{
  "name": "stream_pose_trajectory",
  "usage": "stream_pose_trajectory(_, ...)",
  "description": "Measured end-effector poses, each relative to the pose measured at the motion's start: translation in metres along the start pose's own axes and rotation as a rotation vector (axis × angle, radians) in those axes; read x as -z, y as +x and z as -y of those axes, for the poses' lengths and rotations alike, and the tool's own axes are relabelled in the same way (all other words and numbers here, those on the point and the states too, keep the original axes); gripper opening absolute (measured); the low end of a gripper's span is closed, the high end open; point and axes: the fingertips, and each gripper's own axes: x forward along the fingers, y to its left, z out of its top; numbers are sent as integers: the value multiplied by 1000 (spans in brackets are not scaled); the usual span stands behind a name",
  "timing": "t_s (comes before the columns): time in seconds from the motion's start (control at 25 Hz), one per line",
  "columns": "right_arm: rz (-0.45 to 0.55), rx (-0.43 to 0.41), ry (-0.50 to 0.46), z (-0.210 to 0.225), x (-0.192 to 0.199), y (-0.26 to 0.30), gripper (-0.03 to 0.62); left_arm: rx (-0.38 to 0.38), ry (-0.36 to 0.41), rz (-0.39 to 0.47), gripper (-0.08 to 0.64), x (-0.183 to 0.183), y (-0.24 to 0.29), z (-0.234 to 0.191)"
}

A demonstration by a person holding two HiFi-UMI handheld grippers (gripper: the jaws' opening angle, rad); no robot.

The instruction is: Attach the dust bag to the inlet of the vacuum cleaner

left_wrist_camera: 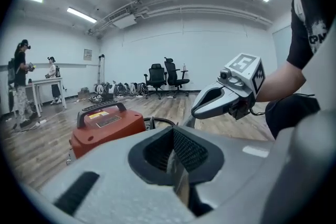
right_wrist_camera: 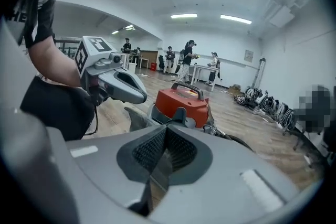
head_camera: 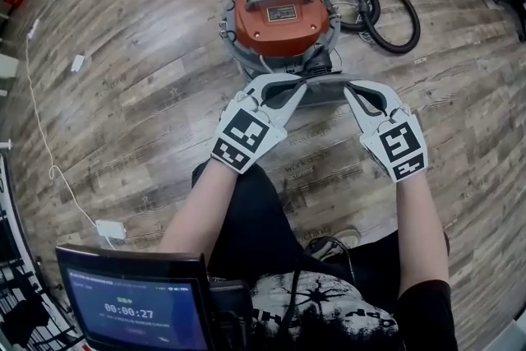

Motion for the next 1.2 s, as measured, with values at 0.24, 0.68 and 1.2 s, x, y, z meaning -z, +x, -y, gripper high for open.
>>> stream_pose_trajectory(0.24,22,-32,8,-4,5,-8,6,-7,28,-57,3,9,2,5)
stream_pose_trajectory(0.68,-2,-164,7,-5,-85,-53,6,-7,-67,-81,3,-86,-45,6)
stream_pose_trajectory(1.2,40,-311,10,-9,-314,-136,6,11,-159,-101,3,-284,-162,-6)
